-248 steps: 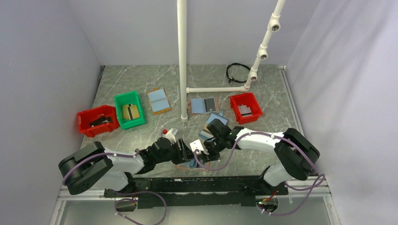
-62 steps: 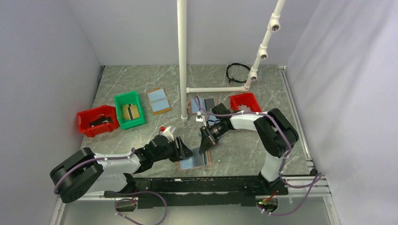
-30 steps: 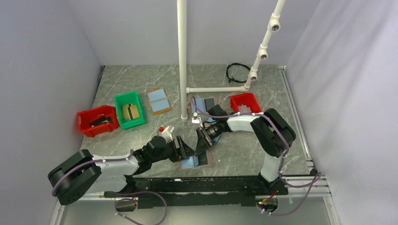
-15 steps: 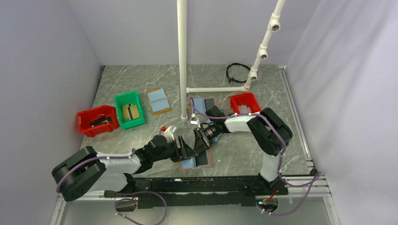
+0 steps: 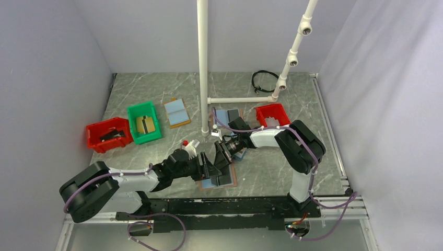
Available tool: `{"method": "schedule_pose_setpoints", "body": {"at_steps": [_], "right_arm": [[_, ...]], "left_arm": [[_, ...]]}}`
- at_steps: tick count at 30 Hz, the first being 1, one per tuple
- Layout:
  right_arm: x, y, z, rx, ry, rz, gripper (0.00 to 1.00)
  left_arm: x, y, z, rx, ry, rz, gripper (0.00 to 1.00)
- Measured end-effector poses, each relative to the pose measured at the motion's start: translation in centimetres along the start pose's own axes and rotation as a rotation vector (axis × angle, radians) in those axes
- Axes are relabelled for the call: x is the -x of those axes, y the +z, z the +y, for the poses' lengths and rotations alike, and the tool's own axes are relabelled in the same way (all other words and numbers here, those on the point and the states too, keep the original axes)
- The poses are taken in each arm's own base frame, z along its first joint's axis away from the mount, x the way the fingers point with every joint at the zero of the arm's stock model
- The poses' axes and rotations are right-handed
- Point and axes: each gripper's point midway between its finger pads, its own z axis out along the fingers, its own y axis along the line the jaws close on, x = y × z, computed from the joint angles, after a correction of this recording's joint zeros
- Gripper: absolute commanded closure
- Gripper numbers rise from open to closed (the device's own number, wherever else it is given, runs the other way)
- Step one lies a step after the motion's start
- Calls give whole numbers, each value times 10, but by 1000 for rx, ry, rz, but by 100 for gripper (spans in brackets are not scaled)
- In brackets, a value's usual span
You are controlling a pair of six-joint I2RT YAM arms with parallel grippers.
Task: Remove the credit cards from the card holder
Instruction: Remove the credit card from the card holder.
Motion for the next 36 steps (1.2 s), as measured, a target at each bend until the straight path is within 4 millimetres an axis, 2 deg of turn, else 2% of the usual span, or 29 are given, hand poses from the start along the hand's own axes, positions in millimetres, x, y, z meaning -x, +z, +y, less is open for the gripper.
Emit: {"method": "schedule_pose_setpoints", "body": {"at_steps": [8, 12, 16, 22, 25, 28, 33, 34, 36], "right_arm": [[4, 1, 0, 0, -8, -11, 55], [6, 0, -5, -36, -25, -13, 55], [9, -4, -9, -76, -53, -17, 56], [11, -14, -2, -123, -145, -27, 58], [15, -22, 4, -166, -225, -44, 59], [23, -35, 15, -222, -342, -83, 59], [38, -66, 53, -209, -590, -178, 56], [39, -71, 56, -179, -610, -189, 56], [38, -77, 49, -130, -579, -182, 57]], "left_arm": [[-5, 1, 5, 40, 0, 32, 47], [-5, 0, 10, 73, -4, 33, 50], [-5, -4, 24, 142, -17, 22, 53], [-4, -14, 41, 214, -38, -16, 66], [-4, -17, 46, 227, -44, -30, 80], [-5, -19, 52, 237, -46, -38, 99], [0, -18, 42, 177, -28, -66, 100], [1, -18, 40, 163, -22, -73, 100], [2, -18, 40, 143, -10, -85, 100]]}}
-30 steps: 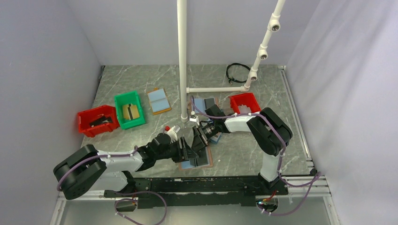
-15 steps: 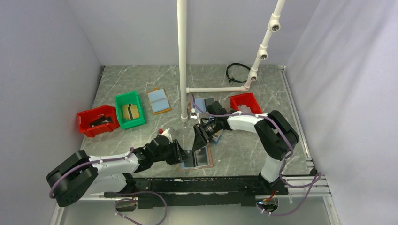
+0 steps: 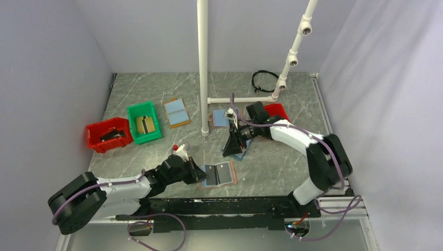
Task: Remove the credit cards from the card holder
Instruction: Remove the credit card from the card holder.
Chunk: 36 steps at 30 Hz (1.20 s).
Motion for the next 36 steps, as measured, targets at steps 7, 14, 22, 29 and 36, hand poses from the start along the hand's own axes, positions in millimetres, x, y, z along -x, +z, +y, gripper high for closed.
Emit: {"method": "schedule_pose_setpoints", "body": {"at_steps": [7, 14, 22, 29, 36], "right_arm": [[-45, 14, -15, 92, 268, 74, 56], [-44, 20, -5, 188, 342, 63, 56], [-42, 24, 5, 255, 368, 67, 56], [-46, 28, 2, 222, 367, 83, 53], [-46, 29, -1, 203, 368, 86, 53]], "left_arm": [[5, -8, -3, -88, 50, -68, 100], [15, -15, -15, -169, 107, -137, 100], [25, -21, -34, -246, 149, -187, 100], [31, -25, -49, -313, 160, -223, 100], [36, -30, -63, -372, 168, -246, 100]]}}
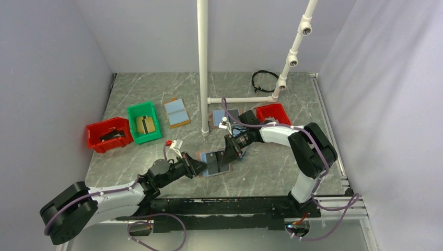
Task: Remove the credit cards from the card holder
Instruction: Remove the credit card from the card holder.
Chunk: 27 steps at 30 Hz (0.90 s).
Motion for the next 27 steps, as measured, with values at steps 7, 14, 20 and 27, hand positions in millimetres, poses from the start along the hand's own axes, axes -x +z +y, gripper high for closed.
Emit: {"method": "schedule_pose_setpoints", "body": {"at_steps": [7, 14, 20, 27], "right_arm": [[2, 0, 9, 45, 11, -3, 55], [5, 0, 11, 55, 23, -10, 60], [6, 0, 11, 55, 24, -10, 60], [6, -1, 17, 89, 26, -10, 78]], "left_arm": [[-1, 3, -3, -21, 1, 5, 100], [-1, 7, -6, -46, -5, 1, 100], [1, 8, -11, -68, -17, -5, 100], [6, 4, -19, -89, -15, -21, 100]]}}
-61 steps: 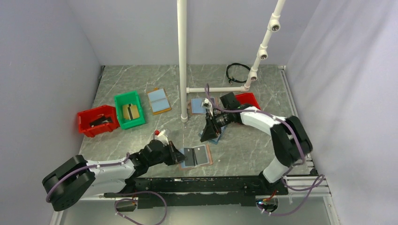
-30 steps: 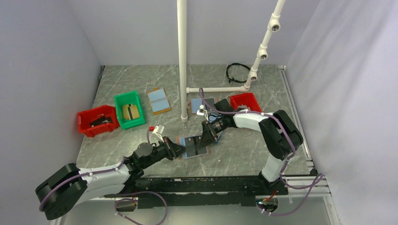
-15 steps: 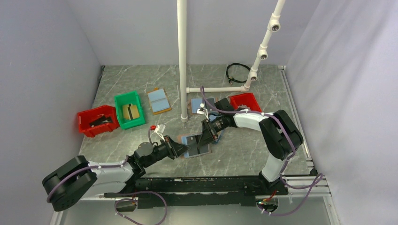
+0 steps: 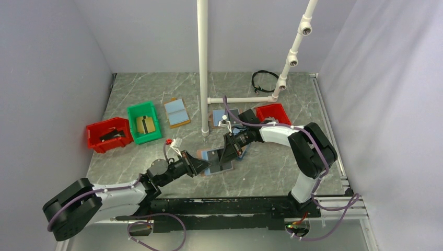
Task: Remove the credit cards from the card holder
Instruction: Remove the credit card from the card holder.
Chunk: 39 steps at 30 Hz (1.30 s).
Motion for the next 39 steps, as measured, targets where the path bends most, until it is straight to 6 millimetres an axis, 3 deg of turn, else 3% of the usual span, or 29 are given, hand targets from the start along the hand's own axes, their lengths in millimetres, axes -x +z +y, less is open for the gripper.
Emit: {"method": "schedule_pose_setpoints", "body": {"at_steps": [5, 12, 17, 21, 31, 35, 39], "right_arm": [[0, 0, 5, 28, 7, 1, 100], [0, -1, 11, 59, -5, 4, 100], [0, -1, 6, 53, 3, 3, 100], [-2, -2, -5, 48, 43, 2, 100], [-11, -1, -26, 12, 113, 11, 100], [-15, -1, -36, -27, 121, 16, 100], [-16, -4, -47, -86, 116, 16, 100]], "left_arm": [[3, -2, -6, -20, 2, -9, 100], [4, -1, -5, -15, -2, -15, 77], [7, -4, -5, -4, -15, -30, 84], [9, -9, -1, 24, -23, -44, 100], [6, -19, 12, 96, -20, -33, 100], [0, -22, 27, 159, -29, -15, 100], [-12, -27, 54, 277, -54, 21, 100]]}}
